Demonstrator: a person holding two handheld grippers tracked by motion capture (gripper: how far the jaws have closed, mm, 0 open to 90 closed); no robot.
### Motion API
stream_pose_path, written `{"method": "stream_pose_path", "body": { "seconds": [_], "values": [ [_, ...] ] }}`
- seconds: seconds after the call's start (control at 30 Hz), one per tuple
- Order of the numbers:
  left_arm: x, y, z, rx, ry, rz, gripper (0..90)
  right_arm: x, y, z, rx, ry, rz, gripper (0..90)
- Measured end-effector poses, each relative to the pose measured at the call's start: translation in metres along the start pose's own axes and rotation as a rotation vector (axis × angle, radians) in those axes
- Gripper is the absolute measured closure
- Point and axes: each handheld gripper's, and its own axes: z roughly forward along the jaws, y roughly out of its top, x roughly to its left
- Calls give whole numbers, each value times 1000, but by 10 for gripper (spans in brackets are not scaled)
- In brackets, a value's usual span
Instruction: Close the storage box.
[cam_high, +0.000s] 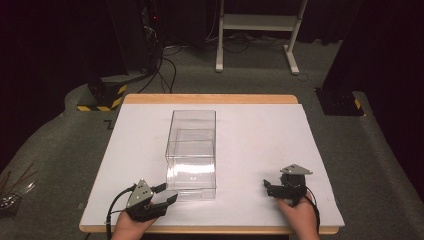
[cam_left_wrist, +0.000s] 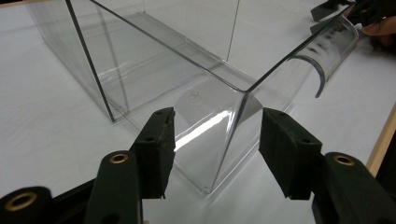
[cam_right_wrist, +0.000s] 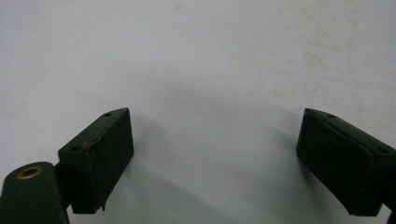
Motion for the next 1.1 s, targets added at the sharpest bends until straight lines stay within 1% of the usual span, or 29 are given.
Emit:
{"method": "stream_pose_path", "body": {
  "seconds": [0.43, 0.57, 0.73, 0.77, 0.9, 1.1],
  "values": [
    [6, 2, 2, -15, 32, -18, 502, 0, 0, 0, 0, -1, -1, 109],
    [9, 3, 4, -22, 41, -31, 509, 0, 0, 0, 0, -1, -1, 109],
    [12, 4, 7, -25, 55, -33, 514, 0, 0, 0, 1, -1, -1, 109],
    [13, 4, 8, -27, 54, -38, 517, 0, 0, 0, 1, -1, 0, 109],
    [15, 6, 10, -28, 59, -35, 520, 0, 0, 0, 1, -1, -1, 109],
    [18, 7, 13, -32, 63, -44, 528, 0, 0, 0, 0, -1, -1, 109]
  ]
}}
